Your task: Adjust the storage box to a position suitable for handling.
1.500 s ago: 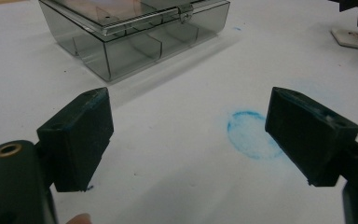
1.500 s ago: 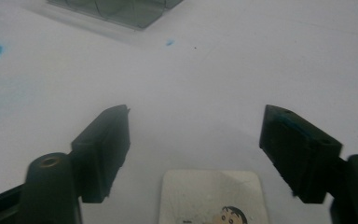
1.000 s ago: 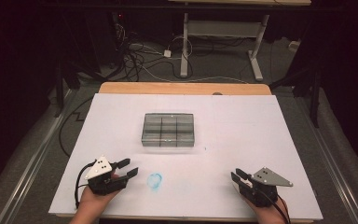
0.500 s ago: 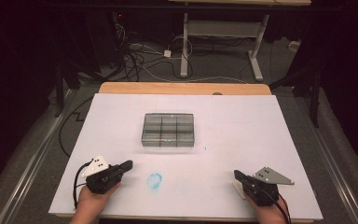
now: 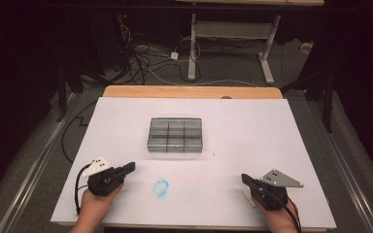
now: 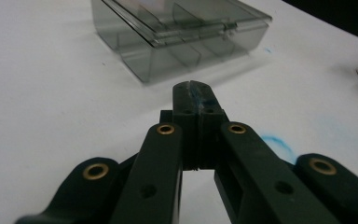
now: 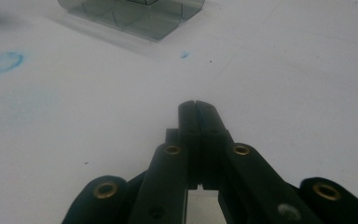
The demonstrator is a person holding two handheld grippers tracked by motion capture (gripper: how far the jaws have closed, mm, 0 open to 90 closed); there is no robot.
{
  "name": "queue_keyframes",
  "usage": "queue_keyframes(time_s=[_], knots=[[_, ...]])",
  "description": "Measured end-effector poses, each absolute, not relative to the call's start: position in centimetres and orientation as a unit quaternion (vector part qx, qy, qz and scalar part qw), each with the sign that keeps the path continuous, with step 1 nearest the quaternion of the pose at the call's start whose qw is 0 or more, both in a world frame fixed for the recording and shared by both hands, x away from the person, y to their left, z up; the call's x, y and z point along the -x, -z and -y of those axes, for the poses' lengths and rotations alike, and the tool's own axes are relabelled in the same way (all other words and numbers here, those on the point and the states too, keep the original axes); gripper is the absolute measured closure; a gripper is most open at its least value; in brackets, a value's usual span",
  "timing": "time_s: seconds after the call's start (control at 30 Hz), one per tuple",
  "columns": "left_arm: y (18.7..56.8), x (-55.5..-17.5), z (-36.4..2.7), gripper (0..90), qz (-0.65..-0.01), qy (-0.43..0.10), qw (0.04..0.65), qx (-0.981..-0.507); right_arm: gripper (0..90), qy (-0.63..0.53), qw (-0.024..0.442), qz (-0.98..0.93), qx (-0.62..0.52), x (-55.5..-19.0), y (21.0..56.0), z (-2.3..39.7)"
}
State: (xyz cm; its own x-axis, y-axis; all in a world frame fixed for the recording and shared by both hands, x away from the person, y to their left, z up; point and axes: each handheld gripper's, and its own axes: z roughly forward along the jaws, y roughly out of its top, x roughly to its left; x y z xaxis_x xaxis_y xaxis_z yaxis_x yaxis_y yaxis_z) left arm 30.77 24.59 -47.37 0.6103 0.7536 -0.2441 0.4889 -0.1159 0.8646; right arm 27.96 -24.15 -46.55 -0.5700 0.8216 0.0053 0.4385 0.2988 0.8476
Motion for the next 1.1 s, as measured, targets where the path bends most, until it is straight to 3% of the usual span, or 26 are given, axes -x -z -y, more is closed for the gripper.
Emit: queue_keyframes(time_s=[0.3,0.73,1.1], knots=[[44.8,-37.2,-23.2,87.6,-0.431,-0.156,0.491,-0.741,90.0,-0.455,0.212,-0.762,-0.41,-27.8,46.5,25.0],[44.3,-46.9,-21.3,87.8,-0.469,-0.163,0.47,-0.729,90.0,-0.457,0.21,-0.763,-0.405,-27.1,46.5,25.0],[45.1,-50.7,-20.3,87.9,-0.468,-0.161,0.437,-0.751,90.0,-0.453,0.208,-0.766,-0.405,-26.8,46.8,25.1]])
